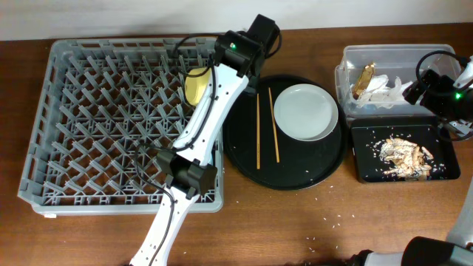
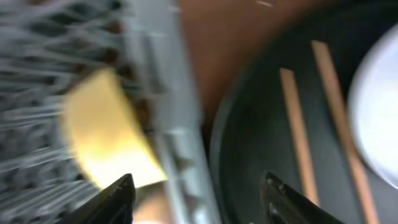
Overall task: Sort waste into correct bins and load items into the dishwasher rack
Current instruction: 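Lower the yellow bowl into the rack and open the left gripper, then reach the left gripper to the white plate and grasp its rim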
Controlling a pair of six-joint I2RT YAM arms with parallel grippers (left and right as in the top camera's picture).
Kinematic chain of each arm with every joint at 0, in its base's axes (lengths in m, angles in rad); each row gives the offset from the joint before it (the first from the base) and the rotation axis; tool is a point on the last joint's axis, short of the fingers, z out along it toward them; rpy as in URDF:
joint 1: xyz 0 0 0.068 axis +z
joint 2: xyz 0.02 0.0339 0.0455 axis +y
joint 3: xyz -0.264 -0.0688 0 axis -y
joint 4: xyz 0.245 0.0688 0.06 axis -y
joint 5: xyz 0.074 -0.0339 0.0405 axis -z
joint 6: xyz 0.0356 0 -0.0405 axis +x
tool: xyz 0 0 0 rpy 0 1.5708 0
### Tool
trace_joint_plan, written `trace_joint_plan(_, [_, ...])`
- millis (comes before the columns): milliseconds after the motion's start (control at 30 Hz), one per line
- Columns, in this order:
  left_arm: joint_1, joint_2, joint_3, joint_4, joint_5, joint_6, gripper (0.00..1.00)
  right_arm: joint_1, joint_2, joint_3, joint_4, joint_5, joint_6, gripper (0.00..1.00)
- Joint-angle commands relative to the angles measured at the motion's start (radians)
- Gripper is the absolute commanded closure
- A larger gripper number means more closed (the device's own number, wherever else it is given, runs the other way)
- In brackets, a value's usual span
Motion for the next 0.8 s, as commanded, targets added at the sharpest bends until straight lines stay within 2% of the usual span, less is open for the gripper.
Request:
trace_joint_plan(0, [0.002, -0.011, 0.017, 0.042, 0.239, 0.049, 0.32, -0.002, 0.003, -0.005, 0.0, 0.011, 0.004, 0.02])
trace_joint_plan(200, [-0.004, -0.01, 0.016, 0.165, 0.531, 0.072, 0.3, -0.002, 0.003, -0.005, 0.0, 0.011, 0.004, 0.01])
trace_joint_plan(367, [-0.039, -0.003, -0.008, 0.193, 0.515, 0.023, 0.3, -0.002, 0.003, -0.005, 0.0, 0.011, 0.004, 0.02])
trace_joint_plan(433, [-0.062, -0.001, -0.042, 0.212, 0.467, -0.01, 0.3, -0.002, 0.003, -0.005, 0.0, 0.011, 0.004, 0.01])
trace_joint_plan(600, [-0.089, 0.0, -0.152, 0.314, 0.394, -0.011, 0.3, -0.002, 0.003, -0.005, 0.0, 0.011, 0.004, 0.01])
trace_joint_plan(767, [-0.087, 0.002, -0.284, 0.499, 0.394, 0.126, 0.3, -0.002, 0.003, -0.005, 0.0, 0.011, 0.004, 0.01])
